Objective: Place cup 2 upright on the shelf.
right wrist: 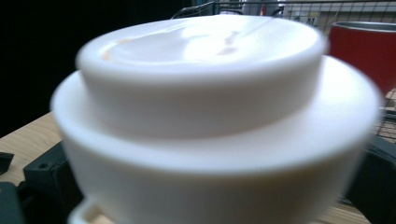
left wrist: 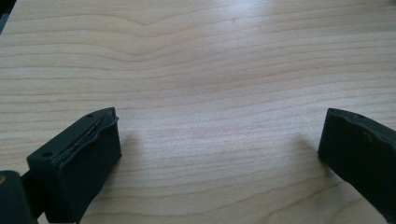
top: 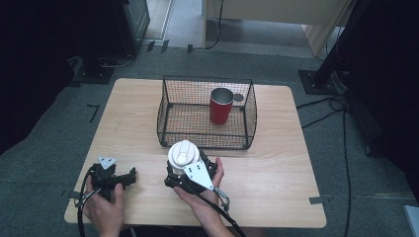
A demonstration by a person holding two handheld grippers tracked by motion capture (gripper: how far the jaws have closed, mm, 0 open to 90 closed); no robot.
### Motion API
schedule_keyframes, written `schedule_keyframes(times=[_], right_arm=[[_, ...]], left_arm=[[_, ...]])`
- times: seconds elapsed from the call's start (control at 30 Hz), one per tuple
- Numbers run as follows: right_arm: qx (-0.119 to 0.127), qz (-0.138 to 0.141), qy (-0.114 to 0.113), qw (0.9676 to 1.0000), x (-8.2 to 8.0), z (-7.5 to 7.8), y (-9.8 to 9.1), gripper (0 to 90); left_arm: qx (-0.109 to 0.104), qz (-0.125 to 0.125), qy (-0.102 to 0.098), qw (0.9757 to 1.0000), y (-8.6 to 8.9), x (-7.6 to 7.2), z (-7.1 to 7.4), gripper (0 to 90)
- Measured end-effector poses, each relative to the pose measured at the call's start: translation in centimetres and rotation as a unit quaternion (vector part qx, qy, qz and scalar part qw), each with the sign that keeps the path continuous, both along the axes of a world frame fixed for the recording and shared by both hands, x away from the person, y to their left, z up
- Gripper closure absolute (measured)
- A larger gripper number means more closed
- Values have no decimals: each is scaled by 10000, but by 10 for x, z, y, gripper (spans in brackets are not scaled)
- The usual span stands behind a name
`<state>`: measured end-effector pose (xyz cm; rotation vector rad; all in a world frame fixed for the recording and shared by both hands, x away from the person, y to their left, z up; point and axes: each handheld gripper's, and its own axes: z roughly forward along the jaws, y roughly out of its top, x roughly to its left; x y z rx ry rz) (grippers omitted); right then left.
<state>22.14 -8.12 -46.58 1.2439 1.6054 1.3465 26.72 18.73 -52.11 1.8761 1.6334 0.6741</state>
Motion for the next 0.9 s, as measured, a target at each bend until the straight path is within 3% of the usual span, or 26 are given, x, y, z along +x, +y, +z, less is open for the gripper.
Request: schedule_keyframes(times=[0.07, 0.17, 0.23, 0.67, 0.8, 0.9], right_arm=[[-44, 44, 111, 9999, 1, 0, 4, 22], [-102, -56, 58, 9999, 1, 0, 7, 127], [-116, -134, 111, 9998, 2, 1, 6, 149], [-102, 162, -21, 9998, 3, 4, -2, 158], [77, 221, -26, 9997, 6, 13, -8, 158], [75, 262, -102, 9996, 9, 20, -11, 158]], left_arm=[[0, -1, 0, 10000, 0, 0, 0, 0], [1, 0, 0, 10000, 0, 0, 0, 0], [1, 0, -1, 10000, 0, 0, 0, 0], [8, -6, 7, 10000, 0, 0, 0, 0], [2, -3, 6, 10000, 0, 0, 0, 0], [15, -13, 4, 10000, 0, 0, 0, 0]])
